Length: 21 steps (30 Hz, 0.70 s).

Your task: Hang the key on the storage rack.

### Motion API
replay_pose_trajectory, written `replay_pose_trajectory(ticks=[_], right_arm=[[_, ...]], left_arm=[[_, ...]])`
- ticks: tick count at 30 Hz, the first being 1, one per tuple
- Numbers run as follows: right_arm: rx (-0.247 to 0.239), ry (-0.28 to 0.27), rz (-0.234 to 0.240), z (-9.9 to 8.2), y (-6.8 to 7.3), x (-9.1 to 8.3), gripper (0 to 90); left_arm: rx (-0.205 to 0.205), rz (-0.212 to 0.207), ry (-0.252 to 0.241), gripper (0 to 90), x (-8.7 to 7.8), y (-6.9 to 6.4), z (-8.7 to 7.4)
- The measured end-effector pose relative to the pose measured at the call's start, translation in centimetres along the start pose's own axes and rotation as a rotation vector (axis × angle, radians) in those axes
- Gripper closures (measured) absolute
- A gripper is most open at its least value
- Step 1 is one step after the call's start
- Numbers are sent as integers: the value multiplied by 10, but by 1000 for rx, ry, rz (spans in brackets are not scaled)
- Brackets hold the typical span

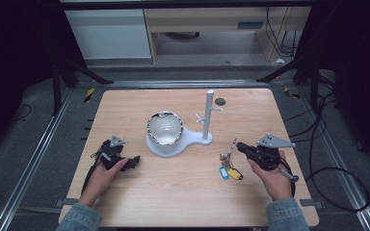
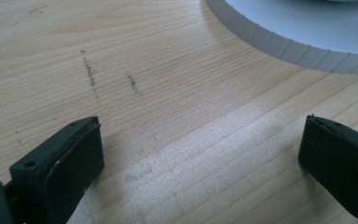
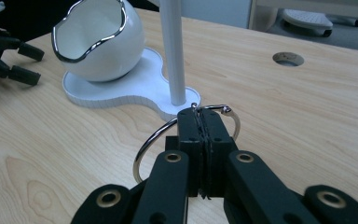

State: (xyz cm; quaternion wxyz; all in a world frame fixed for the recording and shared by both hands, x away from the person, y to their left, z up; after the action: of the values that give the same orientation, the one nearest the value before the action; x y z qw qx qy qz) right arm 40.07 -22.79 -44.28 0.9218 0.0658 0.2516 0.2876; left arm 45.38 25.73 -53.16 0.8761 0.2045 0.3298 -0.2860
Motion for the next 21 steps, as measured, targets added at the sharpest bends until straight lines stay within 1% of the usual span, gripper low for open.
replay_pose_trajectory(ticks=[5, 12, 21], right_arm=[[-5, -17, -4, 8, 5, -5, 889], [-18, -32, -26, 17, 12, -10, 889], [-34, -58, -32, 30, 19, -16, 889]], left_arm=[[0, 0, 0, 0, 0, 0, 0], [-1, 1, 0, 0, 0, 0, 0], [-2, 2, 0, 0, 0, 0, 0]])
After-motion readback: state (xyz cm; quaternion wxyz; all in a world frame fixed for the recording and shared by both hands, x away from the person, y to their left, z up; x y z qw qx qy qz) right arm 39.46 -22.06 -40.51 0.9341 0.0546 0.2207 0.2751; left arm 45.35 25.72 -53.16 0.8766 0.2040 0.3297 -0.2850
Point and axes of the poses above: each handheld gripper's, and its own axes: x roughly forward along the jaws, z roughly out of its top, y roughly to its left, the point moved 2 cm from there along x, roughly forward along the jaws, and after that the axes turned 14 degrees about x, right-handed, at the moved point
